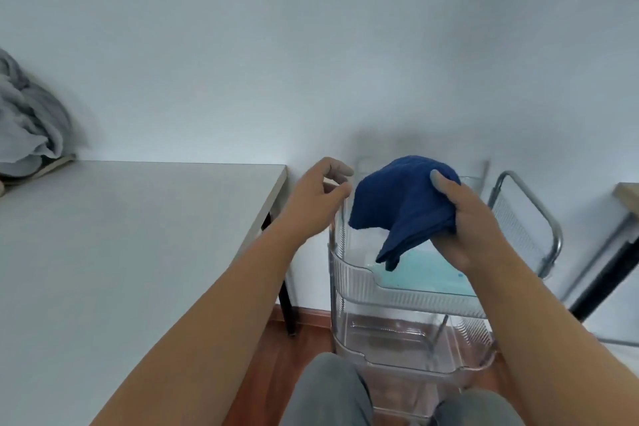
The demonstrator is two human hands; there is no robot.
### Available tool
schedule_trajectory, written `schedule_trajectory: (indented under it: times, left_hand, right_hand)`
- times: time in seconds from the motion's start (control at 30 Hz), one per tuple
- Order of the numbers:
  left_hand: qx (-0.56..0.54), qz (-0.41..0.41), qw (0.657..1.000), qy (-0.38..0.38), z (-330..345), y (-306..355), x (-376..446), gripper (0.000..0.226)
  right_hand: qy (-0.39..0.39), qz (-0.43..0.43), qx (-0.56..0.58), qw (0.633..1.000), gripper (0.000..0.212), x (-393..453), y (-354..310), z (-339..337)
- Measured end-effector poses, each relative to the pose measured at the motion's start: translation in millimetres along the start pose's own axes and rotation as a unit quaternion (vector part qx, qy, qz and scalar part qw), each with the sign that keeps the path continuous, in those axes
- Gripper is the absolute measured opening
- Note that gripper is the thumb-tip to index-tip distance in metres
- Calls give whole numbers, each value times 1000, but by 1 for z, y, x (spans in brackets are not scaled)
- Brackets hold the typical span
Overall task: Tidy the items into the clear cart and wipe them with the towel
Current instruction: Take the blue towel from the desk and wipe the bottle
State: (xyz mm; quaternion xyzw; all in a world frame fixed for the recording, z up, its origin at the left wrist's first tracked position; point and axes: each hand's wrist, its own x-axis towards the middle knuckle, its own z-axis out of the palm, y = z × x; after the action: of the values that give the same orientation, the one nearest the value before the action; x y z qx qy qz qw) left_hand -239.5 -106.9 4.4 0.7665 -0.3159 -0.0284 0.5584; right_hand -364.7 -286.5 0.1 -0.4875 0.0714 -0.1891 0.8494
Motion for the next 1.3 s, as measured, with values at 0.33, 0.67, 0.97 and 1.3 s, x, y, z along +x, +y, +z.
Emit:
schedule_trajectory:
  times: [0.33,0.67,0.97,1.3]
  left_hand:
    - [428,-135,838,-310,93,-55,34,51]
    - [435,-175,795,-385,111,-79,44,62]
    - [359,-126,879,-287,83,-59,45,56]
    - [170,-78,968,-167,86,5,25,36]
  right_hand:
    - [181,-54,75,979,34,-10,-33,-100]
    - [182,-64,42,980,20,-17,-28,-136]
    - [188,-105,-225,950,17,-4,6,-111]
    - [115,-168,-346,916,37,-21,67,-48]
